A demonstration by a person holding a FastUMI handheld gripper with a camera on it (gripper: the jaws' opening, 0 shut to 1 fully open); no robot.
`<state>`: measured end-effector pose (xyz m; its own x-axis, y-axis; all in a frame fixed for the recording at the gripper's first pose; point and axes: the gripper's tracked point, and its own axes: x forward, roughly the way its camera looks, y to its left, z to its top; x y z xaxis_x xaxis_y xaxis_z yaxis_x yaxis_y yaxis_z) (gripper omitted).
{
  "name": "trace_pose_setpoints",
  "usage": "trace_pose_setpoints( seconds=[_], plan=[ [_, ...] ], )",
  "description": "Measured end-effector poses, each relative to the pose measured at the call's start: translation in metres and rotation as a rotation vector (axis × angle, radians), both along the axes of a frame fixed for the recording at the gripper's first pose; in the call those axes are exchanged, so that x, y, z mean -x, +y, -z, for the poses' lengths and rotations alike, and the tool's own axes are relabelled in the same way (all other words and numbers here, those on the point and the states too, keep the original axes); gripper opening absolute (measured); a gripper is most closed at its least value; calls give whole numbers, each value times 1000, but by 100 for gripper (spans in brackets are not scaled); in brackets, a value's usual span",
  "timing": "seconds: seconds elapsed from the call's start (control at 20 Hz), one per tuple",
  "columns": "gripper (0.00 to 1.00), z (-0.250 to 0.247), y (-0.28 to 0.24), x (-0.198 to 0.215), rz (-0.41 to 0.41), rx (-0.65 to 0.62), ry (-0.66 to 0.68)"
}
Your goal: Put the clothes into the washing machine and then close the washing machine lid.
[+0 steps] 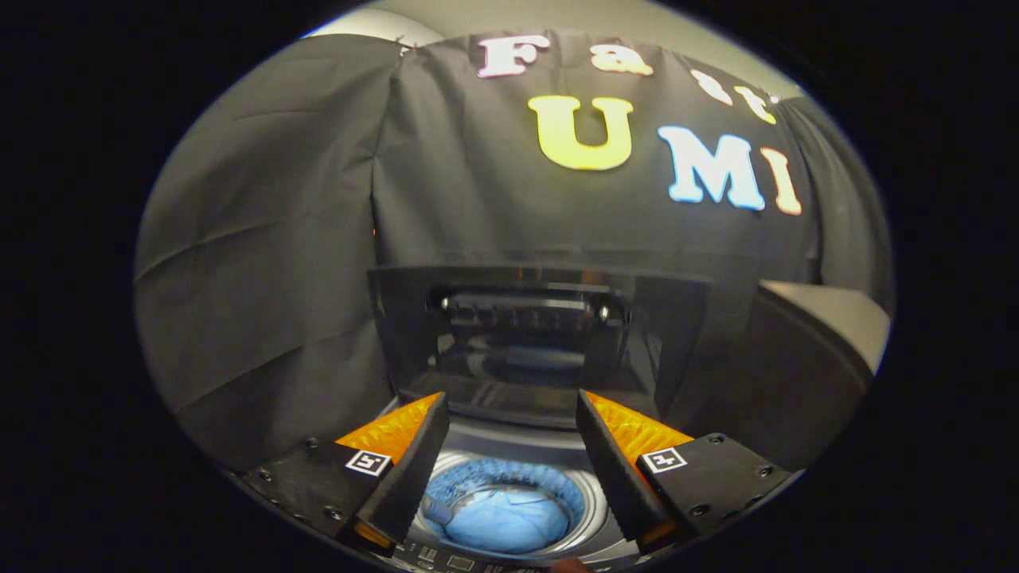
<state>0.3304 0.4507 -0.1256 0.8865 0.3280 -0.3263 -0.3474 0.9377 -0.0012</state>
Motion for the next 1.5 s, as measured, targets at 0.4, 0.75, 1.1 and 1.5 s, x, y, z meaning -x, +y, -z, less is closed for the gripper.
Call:
trace_pose_setpoints(
  seconds=[0.4,0.75,1.1,1.5],
  plan=[
    [99,-64,17,-39,20,-54,-134],
    [100,-83,36,-109,82,-69,-125],
    [100,-57,50,-165,151,-77,-4],
    [97,-27,42,-186,210,-3,86]
  ],
)
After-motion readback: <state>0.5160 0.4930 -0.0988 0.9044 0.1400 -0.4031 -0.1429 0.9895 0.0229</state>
